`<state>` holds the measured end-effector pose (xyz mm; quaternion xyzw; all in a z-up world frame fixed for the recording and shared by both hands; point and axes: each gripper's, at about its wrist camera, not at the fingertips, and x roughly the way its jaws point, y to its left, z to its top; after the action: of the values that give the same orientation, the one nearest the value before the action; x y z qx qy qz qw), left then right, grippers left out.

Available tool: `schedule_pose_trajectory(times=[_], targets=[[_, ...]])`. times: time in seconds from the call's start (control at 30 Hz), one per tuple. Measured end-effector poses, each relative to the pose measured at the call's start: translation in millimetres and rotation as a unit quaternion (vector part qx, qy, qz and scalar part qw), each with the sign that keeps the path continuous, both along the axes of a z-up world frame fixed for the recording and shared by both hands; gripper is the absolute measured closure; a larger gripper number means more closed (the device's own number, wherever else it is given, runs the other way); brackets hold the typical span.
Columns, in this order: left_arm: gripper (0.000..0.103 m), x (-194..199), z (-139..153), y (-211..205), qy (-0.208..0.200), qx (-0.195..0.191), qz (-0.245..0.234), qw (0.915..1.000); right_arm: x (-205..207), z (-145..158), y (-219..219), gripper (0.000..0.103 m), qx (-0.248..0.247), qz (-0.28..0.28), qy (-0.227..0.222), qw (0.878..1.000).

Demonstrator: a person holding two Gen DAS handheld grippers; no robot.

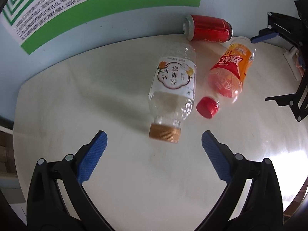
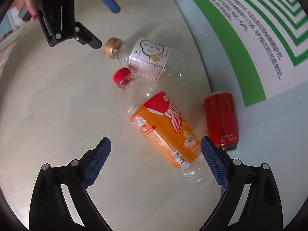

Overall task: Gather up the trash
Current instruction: 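Grasp the clear bottle with the left tool while the right tool grasps the orange bottle, then carry the clear bottle and orange bottle over the teal bin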

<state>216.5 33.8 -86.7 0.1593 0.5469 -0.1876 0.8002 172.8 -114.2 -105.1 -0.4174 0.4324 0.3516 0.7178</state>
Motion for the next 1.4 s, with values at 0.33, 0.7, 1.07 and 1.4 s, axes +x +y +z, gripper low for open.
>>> schedule_pose_trajectory(times=[0.33,0.7,1.07,1.4], targets=[[0.007,42.4,-28.2,-25.1,0.026,0.014,-0.016,0.9994,32.9,-32.8,7.9,0.01,0.002,0.038,0.034,0.999],[0.043,40.4,-44.1,-47.0,0.025,0.027,-0.068,0.997,2.5,-38.4,-7.4,0.036,0.014,0.036,0.078,0.996],[0.043,-9.8,-10.5,-33.4,-0.042,0.059,-0.057,0.9957,-42.7,-12.4,-35.8,0.044,0.031,-0.008,0.108,0.994],[0.043,-60.4,32.4,46.0,-0.089,0.063,0.006,0.994,-52.9,28.5,27.6,0.044,0.026,0.016,0.102,0.994]])
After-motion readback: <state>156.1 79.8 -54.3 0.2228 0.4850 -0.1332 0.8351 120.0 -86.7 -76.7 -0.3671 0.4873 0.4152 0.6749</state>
